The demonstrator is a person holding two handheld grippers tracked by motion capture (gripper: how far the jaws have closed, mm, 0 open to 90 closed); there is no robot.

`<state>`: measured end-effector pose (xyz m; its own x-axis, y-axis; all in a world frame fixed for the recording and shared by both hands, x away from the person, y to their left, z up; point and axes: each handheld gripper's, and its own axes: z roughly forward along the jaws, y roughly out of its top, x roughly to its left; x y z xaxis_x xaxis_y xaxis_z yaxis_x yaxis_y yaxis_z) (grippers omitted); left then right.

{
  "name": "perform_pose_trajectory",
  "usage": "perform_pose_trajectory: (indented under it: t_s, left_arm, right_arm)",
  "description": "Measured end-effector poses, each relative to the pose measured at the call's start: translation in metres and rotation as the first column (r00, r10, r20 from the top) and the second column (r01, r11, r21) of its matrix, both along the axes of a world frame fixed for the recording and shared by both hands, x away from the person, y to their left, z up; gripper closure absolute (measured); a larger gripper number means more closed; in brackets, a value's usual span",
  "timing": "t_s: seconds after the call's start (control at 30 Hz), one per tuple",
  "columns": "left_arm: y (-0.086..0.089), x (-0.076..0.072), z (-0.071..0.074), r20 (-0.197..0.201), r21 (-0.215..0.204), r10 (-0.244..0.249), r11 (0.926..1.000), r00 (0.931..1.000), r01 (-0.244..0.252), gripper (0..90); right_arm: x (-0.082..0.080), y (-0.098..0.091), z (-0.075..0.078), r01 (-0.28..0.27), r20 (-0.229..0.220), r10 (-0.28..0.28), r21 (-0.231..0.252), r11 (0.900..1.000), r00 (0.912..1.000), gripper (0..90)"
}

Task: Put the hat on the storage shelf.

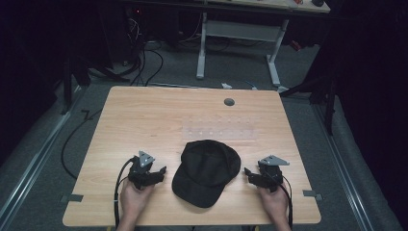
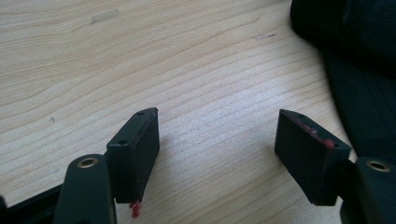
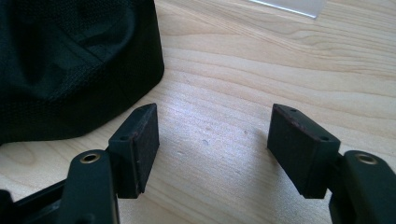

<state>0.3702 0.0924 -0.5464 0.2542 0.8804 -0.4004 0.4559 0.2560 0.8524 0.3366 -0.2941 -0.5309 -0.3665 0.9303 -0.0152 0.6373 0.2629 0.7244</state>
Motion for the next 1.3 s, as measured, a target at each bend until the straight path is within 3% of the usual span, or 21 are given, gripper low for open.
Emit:
perform_pose_trajectory:
  t_s: [1.03,1.3]
  left_arm:
    - [0.0,-0.0003,0.0,-0.002,0.002,-0.002,1.0,1.0,0.002,29.9]
    - [-0.0002,-0.0003,0.0,-0.002,0.001,0.0,1.0,1.0,0.0,30.0]
  right_arm:
    - [-0.0002,0.0003,0.0001,0.005,0.0,-0.005,0.0,1.0,1.0,34.5]
    - [-0.0002,-0.0005,0.0005,0.017,0.003,-0.017,0.001,0.9999,0.9998,39.2]
